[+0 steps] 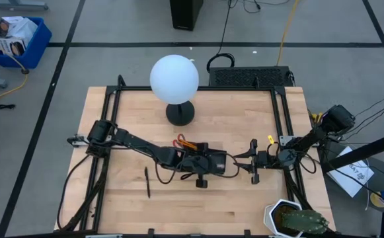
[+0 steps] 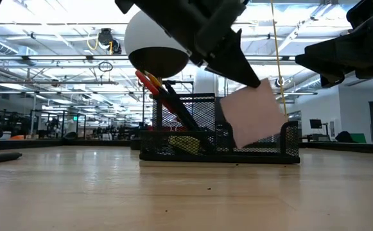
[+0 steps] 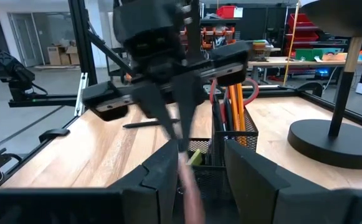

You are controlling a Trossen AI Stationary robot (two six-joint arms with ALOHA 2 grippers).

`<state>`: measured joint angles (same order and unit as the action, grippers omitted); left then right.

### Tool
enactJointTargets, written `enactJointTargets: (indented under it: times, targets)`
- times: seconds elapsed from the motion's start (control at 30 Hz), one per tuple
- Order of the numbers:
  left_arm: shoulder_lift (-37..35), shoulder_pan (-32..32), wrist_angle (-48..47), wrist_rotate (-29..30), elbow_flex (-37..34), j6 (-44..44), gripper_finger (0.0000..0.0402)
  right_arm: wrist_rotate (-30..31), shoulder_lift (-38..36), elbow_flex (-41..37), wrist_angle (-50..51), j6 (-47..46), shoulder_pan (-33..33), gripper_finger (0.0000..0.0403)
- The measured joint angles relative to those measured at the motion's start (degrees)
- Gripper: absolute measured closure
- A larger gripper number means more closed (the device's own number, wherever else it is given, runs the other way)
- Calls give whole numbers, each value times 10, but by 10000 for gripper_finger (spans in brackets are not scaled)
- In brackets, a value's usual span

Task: Pick and place office supplies into organizer
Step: Put the notepad into the desk organizer, then put the black pen into the desk organizer

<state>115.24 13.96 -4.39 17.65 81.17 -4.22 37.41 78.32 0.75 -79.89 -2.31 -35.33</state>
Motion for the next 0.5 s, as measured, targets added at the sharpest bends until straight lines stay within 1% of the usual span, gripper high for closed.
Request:
enactJointTargets:
  times: [0.07, 0.1, 0.17, 0.3, 0.4, 0.5]
  targets:
    - [0, -3, 0, 30, 0, 8, 380, 0, 0, 0, 0, 0, 0, 275]
    - [0, -5, 0, 30, 0, 16, 380, 0, 0, 0, 0, 0, 0, 275]
    - [0, -11, 5, 1, 0, 25, 380, 0, 0, 0, 0, 0, 0, 275]
    - [0, -18, 2, -15, 0, 45, 377, 0, 0, 0, 0, 0, 0, 275]
    - [0, -24, -16, -21, 0, 52, 351, 0, 0, 0, 0, 0, 0, 275]
    - [0, -27, -20, -21, 0, 62, 303, 0, 0, 0, 0, 0, 0, 275]
